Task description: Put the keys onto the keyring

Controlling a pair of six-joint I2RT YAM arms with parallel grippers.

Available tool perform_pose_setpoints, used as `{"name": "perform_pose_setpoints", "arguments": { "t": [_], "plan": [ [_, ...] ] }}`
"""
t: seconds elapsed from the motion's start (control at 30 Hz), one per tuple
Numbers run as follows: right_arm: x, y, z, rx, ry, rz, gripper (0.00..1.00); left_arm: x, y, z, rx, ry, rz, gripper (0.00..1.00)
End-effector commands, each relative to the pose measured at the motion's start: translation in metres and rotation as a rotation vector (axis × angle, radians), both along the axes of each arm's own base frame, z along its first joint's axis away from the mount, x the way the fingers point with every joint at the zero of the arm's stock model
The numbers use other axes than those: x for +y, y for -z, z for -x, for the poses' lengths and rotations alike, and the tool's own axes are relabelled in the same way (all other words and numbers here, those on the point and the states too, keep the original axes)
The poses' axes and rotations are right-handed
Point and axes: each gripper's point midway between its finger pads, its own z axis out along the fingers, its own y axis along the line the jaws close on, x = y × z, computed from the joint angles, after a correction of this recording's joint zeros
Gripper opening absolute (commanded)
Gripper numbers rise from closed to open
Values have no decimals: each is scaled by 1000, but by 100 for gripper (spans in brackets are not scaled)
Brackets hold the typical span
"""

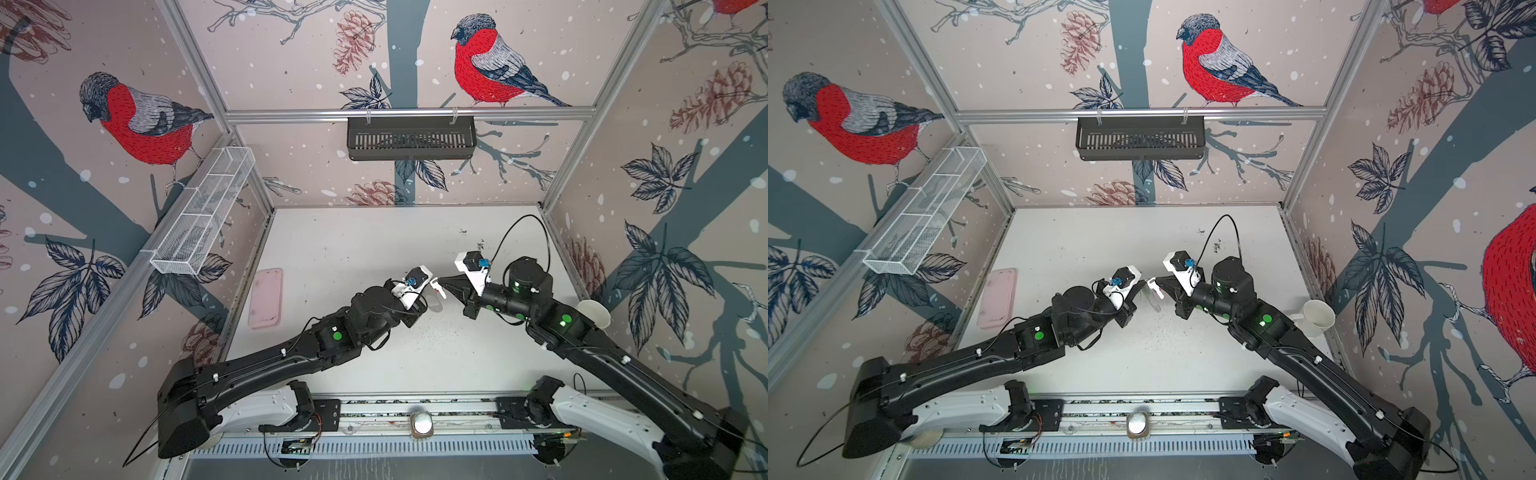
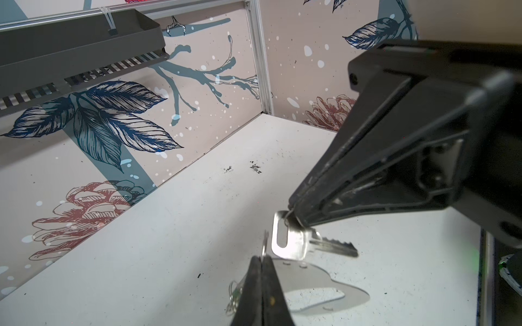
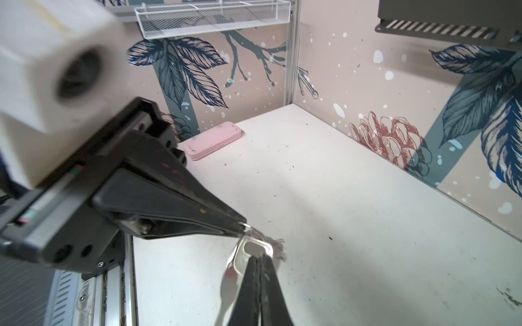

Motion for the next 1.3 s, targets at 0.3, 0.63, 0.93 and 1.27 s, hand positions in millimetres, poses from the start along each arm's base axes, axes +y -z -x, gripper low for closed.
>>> {"name": "perform_pose_setpoints", "arguments": {
  "t": [0.3,0.63,0.93,1.27],
  "plan": [
    [1,-13,9,-38,-45,-30,0,1,-15,0,-26,-5,41,0],
    [3,3,-9,-2,26,47,0,-1,-13,1,-22,2,28,0],
    [3,8,-17,7,57,72,0,-3,-15,1,-30,8,25,0],
    [10,9,-6,4,1,78,0,-6,-14,0,-24,6,21,0]
  ]
}}
